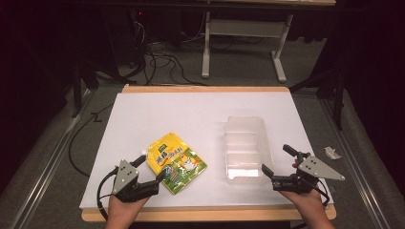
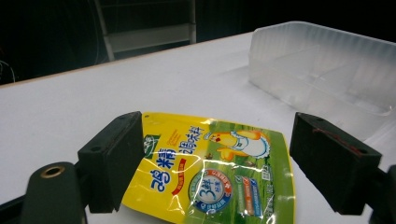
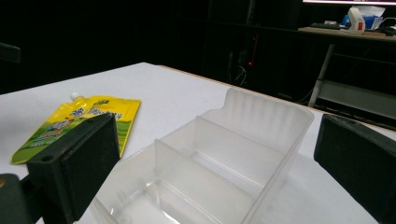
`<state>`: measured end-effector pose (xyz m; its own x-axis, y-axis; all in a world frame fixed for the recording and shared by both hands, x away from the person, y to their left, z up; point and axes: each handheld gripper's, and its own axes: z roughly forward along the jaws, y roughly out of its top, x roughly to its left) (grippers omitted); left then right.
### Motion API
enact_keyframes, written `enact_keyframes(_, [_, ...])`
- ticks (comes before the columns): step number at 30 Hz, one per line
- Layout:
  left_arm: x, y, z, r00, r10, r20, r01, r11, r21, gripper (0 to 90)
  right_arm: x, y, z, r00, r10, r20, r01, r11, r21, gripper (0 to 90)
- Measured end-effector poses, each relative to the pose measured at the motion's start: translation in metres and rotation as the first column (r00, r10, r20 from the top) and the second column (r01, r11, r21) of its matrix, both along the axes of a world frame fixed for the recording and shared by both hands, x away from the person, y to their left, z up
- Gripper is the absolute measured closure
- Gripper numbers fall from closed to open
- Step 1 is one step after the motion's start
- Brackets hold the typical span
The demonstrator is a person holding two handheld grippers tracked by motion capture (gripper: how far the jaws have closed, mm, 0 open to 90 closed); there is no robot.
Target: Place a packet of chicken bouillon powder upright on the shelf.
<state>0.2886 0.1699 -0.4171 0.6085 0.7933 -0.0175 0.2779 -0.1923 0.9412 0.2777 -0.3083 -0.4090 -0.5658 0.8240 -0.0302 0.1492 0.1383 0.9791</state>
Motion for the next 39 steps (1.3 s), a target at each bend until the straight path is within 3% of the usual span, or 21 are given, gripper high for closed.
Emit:
enact_keyframes(7, [0.004, 0.004, -0.001, 0.9993, 0.025, -0.028, -0.025, 0.9997, 0.001, 19.2, 0.0, -0.002, 0.0, 1.0, -0.005, -0.007, 0.005, 1.0, 0.011, 0.3])
enact_keyframes(14, [0.009, 0.003, -0.005, 0.9984, 0.02, -0.054, -0.018, 0.9996, 0.022, 21.6, 0.001, -0.003, 0.0, 0.9999, -0.008, -0.009, 0.009, 1.0, 0.017, 1.0])
enact_keyframes(20, [0.025, 0.009, -0.016, 0.9922, 0.038, -0.118, -0.037, 0.9993, 0.007, 33.4, 0.002, -0.005, -0.001, 0.9996, -0.019, -0.02, 0.02, 1.0, 0.023, 1.5])
enact_keyframes(21, [0.035, 0.012, -0.023, 0.9844, 0.046, -0.17, -0.046, 0.9989, 0.005, 34.5, 0.003, -0.005, -0.002, 0.9996, -0.023, -0.018, 0.023, 1.0, 0.017, 1.6])
enact_keyframes(22, [0.041, 0.013, -0.026, 0.9803, 0.052, -0.19, -0.052, 0.9986, 0.006, 35.2, 0.003, -0.006, -0.002, 0.9995, -0.024, -0.019, 0.024, 1.0, 0.014, 1.8])
enact_keyframes(26, [0.054, 0.018, -0.035, 0.967, 0.086, -0.24, -0.086, 0.9962, 0.011, 39.4, -0.001, -0.01, -0.005, 0.9989, -0.038, -0.027, 0.038, 0.999, 0.008, 2.4])
enact_keyframes(28, [0.057, 0.023, -0.039, 0.9548, 0.097, -0.281, -0.104, 0.9944, -0.013, 41.9, -0.004, -0.012, -0.005, 0.999, -0.04, -0.021, 0.041, 0.999, 0.012, 2.9])
enact_keyframes(30, [0.059, 0.026, -0.043, 0.9394, 0.109, -0.325, -0.127, 0.9913, -0.035, 43.2, -0.007, -0.014, -0.004, 0.9989, -0.045, -0.013, 0.045, 0.999, 0.014, 3.0])
enact_keyframes(31, [0.06, 0.027, -0.046, 0.927, 0.118, -0.356, -0.148, 0.9872, -0.059, 43.5, -0.008, -0.014, -0.003, 0.9988, -0.048, -0.012, 0.048, 0.999, 0.011, 3.0])
enact_keyframes(33, [0.061, 0.029, -0.05, 0.9124, 0.127, -0.389, -0.169, 0.9826, -0.076, 43.8, -0.011, -0.016, -0.002, 0.9988, -0.049, -0.003, 0.05, 0.999, 0.013, 3.0])
enact_keyframes(36, [0.063, 0.029, -0.054, 0.8929, 0.173, -0.416, -0.224, 0.9714, -0.077, 46.1, -0.014, -0.017, 0.0, 0.9984, -0.057, 0.005, 0.057, 0.998, 0.029, 3.5])
enact_keyframes(39, [0.064, 0.025, -0.055, 0.8831, 0.189, -0.429, -0.234, 0.971, -0.052, 50.5, -0.012, -0.016, 0.0, 0.9985, -0.054, 0.0, 0.054, 0.998, 0.025, 3.5])
